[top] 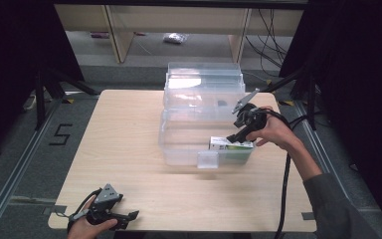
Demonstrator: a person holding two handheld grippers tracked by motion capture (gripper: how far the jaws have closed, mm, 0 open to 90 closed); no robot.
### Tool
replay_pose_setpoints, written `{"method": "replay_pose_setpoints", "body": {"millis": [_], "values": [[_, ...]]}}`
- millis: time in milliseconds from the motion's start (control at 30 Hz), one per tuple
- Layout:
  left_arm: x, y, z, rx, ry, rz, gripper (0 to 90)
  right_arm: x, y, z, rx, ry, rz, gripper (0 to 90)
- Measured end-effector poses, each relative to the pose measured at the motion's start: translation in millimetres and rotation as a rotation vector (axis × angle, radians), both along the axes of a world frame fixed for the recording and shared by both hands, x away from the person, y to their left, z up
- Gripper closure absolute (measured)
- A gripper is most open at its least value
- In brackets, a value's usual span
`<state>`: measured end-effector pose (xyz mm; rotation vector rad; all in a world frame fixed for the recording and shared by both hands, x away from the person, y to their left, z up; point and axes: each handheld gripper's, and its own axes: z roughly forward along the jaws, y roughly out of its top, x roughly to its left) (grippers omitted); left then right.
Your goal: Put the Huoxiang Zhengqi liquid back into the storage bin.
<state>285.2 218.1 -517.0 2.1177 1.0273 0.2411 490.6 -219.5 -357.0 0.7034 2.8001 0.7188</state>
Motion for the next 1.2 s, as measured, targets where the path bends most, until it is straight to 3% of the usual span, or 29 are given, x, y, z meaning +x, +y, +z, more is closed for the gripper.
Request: {"method": "replay_pose_setpoints", "body": {"millis": [33,167,200,367,433,467,533,600,633,733,767,867,900,933,1067,1100,1200], "values": [[-0.1,-1.0,-1.2,-0.017,-0.006,0.010,14.9,0.1,-0.8,0.0,0.001,-0.008,0.001,31.7],[0.1,0.3,-0.4,-0.003,-0.005,-0.001,14.9,-1.6,-4.1,-0.7,0.023,-0.013,-0.013,30.9],[-0.1,-1.0,-1.1,-0.018,-0.007,0.011,14.9,-2.3,-4.7,-1.0,0.028,-0.017,-0.015,30.7],[0.1,-0.1,-0.7,-0.005,-0.006,0.001,14.9,-5.1,-8.0,-0.4,0.041,-0.016,-0.044,30.1],[-0.1,-1.0,-1.2,-0.018,-0.007,0.011,14.9,-5.7,-8.9,0.9,0.044,-0.022,-0.045,30.1],[0.0,0.1,-0.6,-0.003,-0.006,0.000,14.9,-7.0,-8.5,1.2,0.051,-0.019,-0.057,30.1],[0.1,0.0,-0.6,-0.005,-0.007,0.001,14.9,-6.6,-9.0,2.6,0.052,-0.039,-0.038,30.0],[-0.2,-0.9,-1.1,-0.016,-0.008,0.012,14.9,-9.9,-7.9,3.0,0.059,-0.008,-0.046,30.0],[-0.2,-0.8,-0.6,-0.013,-0.004,0.011,14.9,-9.7,-8.2,3.2,0.057,-0.028,-0.046,29.9],[-0.1,0.2,0.2,0.002,-0.001,0.001,14.9,-12.5,-7.9,2.9,0.058,-0.018,-0.048,29.8],[0.0,0.2,0.1,0.002,-0.002,0.000,14.9,-11.5,-8.4,2.3,0.058,-0.046,-0.034,29.8],[0.0,-0.4,-0.4,-0.002,-0.005,0.008,14.9,-12.5,-8.9,0.1,0.075,-0.062,-0.023,29.8],[0.0,0.5,0.2,0.005,-0.001,-0.003,14.9,-15.0,-8.2,-1.0,0.084,-0.051,-0.046,29.8],[-0.2,-0.7,-0.4,-0.009,-0.003,0.008,14.9,-15.5,-8.9,-1.4,0.079,-0.052,-0.048,29.8],[0.1,0.2,0.1,0.004,0.000,-0.001,14.9,-16.7,-10.5,-3.8,0.084,-0.055,-0.050,29.4],[-0.2,-1.0,-0.5,-0.011,-0.002,0.011,14.9,-20.2,-9.2,-4.5,0.099,-0.033,-0.082,29.3],[0.1,-0.4,-0.5,-0.001,-0.004,0.009,14.9,-21.4,-9.8,-5.6,0.103,-0.049,-0.059,28.5]]}}
